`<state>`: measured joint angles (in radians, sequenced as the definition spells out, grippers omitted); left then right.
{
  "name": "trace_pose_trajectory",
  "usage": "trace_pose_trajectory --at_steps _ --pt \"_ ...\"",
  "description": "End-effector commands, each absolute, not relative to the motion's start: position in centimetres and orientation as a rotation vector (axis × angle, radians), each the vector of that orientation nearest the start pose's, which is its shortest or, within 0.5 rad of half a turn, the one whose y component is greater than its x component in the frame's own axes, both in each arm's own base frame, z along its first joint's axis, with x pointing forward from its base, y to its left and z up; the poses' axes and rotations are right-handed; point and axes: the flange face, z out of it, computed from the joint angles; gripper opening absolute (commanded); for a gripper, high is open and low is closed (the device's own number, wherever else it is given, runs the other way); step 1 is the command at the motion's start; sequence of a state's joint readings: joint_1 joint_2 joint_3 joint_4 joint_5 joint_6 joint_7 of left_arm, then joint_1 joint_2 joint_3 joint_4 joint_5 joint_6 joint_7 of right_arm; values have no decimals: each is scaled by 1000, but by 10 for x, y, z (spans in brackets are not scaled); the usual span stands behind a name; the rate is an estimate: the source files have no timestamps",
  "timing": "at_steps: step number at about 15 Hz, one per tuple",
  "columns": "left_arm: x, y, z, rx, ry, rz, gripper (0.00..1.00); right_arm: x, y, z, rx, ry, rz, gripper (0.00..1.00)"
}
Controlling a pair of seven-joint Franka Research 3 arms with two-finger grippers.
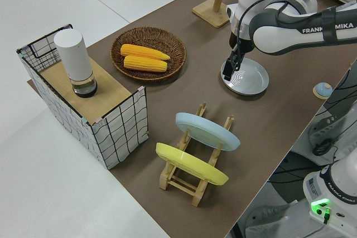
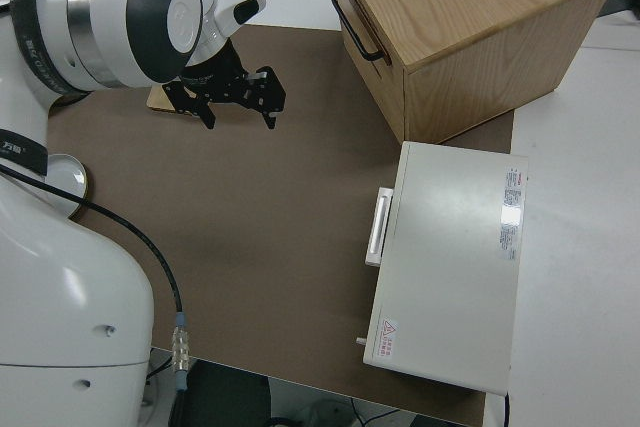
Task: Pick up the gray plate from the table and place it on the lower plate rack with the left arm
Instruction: 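Grasp the rim of the gray plate with the left gripper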
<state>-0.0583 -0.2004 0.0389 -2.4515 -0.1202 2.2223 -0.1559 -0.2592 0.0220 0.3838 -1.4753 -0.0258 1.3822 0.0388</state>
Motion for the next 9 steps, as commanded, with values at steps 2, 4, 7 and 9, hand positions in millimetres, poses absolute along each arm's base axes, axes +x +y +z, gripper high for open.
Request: trace_pose_trajectory --at_steps 2,4,7,9 --pt "438 -22 337 -3233 -380 56 977 536 60 646 -3169 -108 181 983" --pt "439 -30 326 -3248 -393 79 977 536 60 646 -3169 -108 178 983" --pt "441 -37 308 -3246 -385 107 912 536 60 645 -3169 -108 181 983" --pt "442 -39 305 -3245 -381 110 733 536 59 646 -3169 -105 179 983"
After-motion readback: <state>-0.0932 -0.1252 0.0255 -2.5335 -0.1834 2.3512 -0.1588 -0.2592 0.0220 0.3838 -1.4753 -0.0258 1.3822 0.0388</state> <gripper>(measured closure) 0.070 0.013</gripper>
